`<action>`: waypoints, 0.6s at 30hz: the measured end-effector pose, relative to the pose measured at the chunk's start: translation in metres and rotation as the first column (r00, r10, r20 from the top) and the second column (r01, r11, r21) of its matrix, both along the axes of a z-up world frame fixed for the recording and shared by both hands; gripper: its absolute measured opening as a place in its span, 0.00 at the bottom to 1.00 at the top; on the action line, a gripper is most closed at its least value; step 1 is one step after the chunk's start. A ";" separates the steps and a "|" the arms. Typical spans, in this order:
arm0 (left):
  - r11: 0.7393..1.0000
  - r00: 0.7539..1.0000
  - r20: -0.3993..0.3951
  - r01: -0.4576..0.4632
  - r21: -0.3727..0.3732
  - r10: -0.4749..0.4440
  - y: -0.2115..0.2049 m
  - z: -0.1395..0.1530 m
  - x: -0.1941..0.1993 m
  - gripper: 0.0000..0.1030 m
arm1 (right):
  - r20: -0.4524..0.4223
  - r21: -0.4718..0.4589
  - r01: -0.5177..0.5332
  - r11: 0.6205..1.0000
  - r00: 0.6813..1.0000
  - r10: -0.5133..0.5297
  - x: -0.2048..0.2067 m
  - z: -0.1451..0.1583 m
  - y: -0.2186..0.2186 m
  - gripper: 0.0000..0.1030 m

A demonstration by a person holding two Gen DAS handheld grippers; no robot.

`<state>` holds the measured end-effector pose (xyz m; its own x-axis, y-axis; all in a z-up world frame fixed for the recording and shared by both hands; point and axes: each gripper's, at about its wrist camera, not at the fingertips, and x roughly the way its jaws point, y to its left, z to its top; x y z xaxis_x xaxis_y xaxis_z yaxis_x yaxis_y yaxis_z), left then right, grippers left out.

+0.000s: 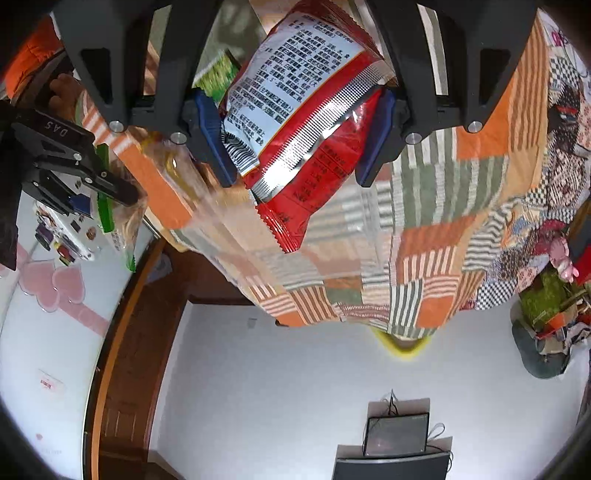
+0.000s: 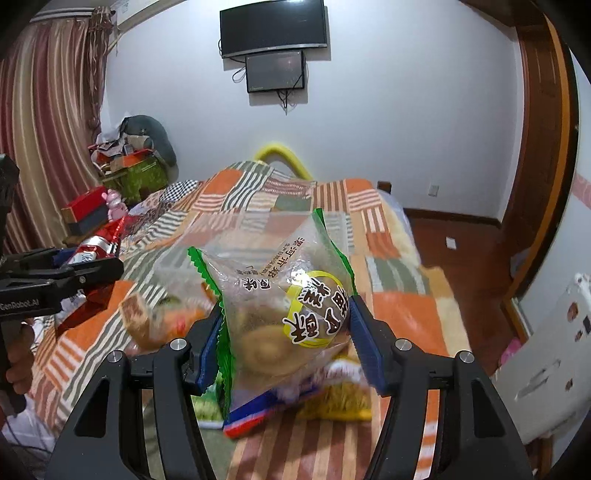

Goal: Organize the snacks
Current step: 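Carry the chip bag with the left tool into the box while the right carries the bun bag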

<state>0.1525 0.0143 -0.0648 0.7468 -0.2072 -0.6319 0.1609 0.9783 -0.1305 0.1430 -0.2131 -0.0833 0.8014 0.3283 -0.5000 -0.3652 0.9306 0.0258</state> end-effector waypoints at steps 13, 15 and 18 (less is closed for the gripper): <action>0.999 0.999 0.032 -0.024 0.023 0.023 0.000 0.007 0.066 0.64 | 0.023 -0.017 0.006 1.000 1.000 -0.005 0.045 0.008 0.018 0.57; 0.999 0.999 0.037 -0.026 0.030 0.025 -0.001 0.007 0.078 0.64 | 0.019 -0.019 0.008 1.000 1.000 -0.008 0.052 0.007 0.020 0.57; 0.999 0.999 0.030 -0.019 0.031 0.018 -0.003 0.005 0.094 0.64 | 0.011 -0.034 0.012 0.999 1.000 -0.011 0.065 0.004 0.024 0.57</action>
